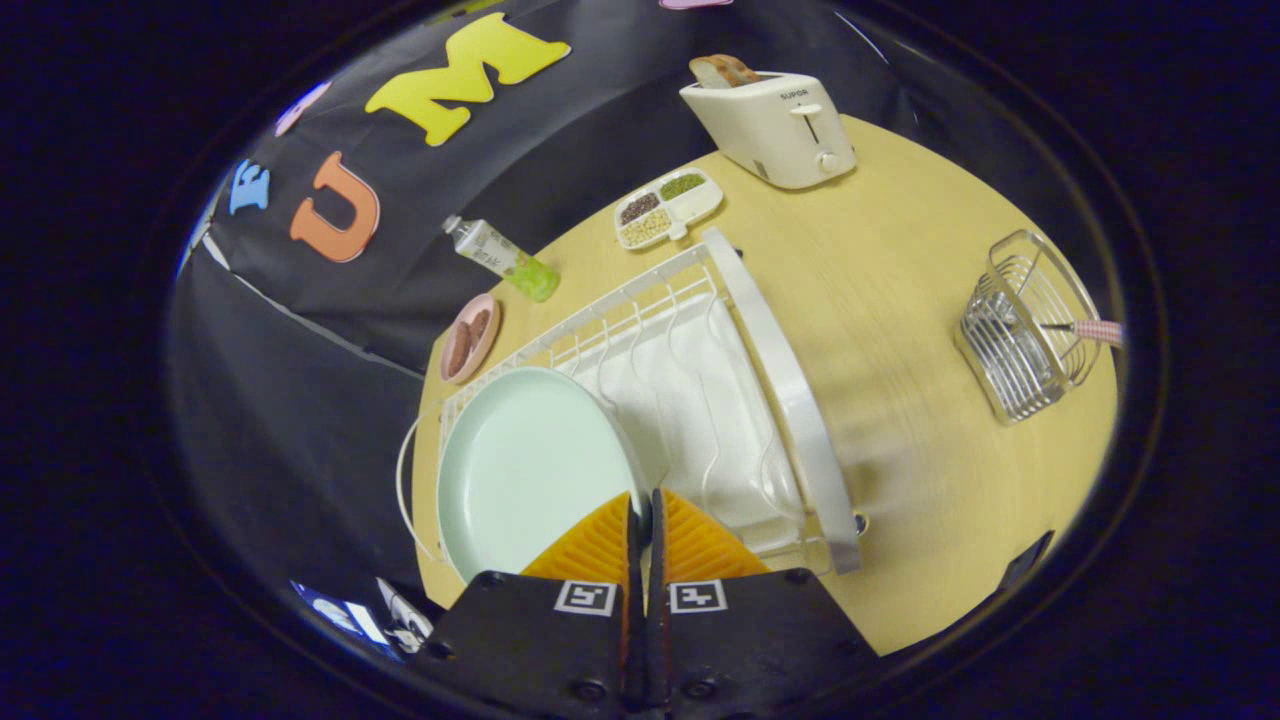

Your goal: Take the plate from the dish rack, then take the spoon from the basket and place it into the plate.

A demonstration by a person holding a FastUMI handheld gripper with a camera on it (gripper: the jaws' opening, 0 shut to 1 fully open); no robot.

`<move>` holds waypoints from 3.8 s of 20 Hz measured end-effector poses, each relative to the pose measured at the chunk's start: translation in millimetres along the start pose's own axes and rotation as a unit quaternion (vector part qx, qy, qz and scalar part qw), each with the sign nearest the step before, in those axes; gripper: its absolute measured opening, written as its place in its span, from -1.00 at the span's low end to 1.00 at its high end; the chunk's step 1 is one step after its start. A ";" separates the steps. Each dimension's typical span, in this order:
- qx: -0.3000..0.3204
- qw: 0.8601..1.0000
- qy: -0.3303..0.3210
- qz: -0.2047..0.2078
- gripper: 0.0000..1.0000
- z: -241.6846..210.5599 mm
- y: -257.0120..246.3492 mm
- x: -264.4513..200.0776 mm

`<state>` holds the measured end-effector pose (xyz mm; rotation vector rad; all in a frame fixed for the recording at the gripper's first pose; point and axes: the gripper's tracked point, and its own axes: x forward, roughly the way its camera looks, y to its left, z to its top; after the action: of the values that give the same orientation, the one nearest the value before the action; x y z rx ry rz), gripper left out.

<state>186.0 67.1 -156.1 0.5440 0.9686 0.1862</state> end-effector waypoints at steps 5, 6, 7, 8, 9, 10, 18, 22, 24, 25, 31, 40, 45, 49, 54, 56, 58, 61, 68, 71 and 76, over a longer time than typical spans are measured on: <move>-0.014 0.999 0.000 0.042 -0.88 -59.0 -16.9 -20.2; -0.009 0.999 -0.001 0.045 -0.88 -71.9 -26.7 -23.4; -0.009 0.999 -0.006 0.050 -0.89 -82.4 -34.2 -28.0; -0.010 0.999 -0.011 0.049 -0.88 -92.9 -42.4 -31.3; -0.014 0.999 -0.021 0.044 -0.88 -103.4 -52.9 -33.3; -0.020 0.999 -0.028 0.031 -0.89 -113.7 -64.8 -35.3; -0.069 0.992 -0.071 -0.080 -0.88 -140.1 -120.9 -10.4; -0.114 0.983 -0.140 -0.041 -0.72 -112.9 -112.9 -29.4; -0.140 0.971 -0.189 -0.049 0.24 -91.7 -120.4 -45.5; -0.157 0.962 -0.217 -0.052 0.71 -79.2 -124.4 -54.0; -0.190 0.905 -0.368 -0.099 1.00 -26.1 -185.2 -100.0; -0.158 0.884 -0.428 -0.103 1.00 50.0 -251.9 -132.0; -0.132 0.877 -0.458 -0.063 0.35 101.6 -258.0 -128.9; -0.163 0.856 -0.486 -0.071 -0.62 113.0 -239.9 -132.0; -0.219 0.810 -0.534 -0.108 -0.67 112.6 -197.7 -166.9; -0.230 0.795 -0.550 -0.109 -0.67 107.0 -172.9 -187.6; -0.234 0.783 -0.567 -0.106 -0.67 99.4 -149.9 -212.0; -0.240 0.782 -0.569 -0.086 -0.67 72.5 -113.4 -235.7; -0.273 0.806 -0.525 -0.009 -0.67 -36.2 -22.2 -218.8; -0.288 0.823 -0.489 0.018 -0.67 -78.6 11.2 -188.1; -0.301 0.847 -0.437 0.038 -0.67 -122.2 45.7 -144.1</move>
<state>8.5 93.7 -81.6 0.0396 -0.0332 0.2654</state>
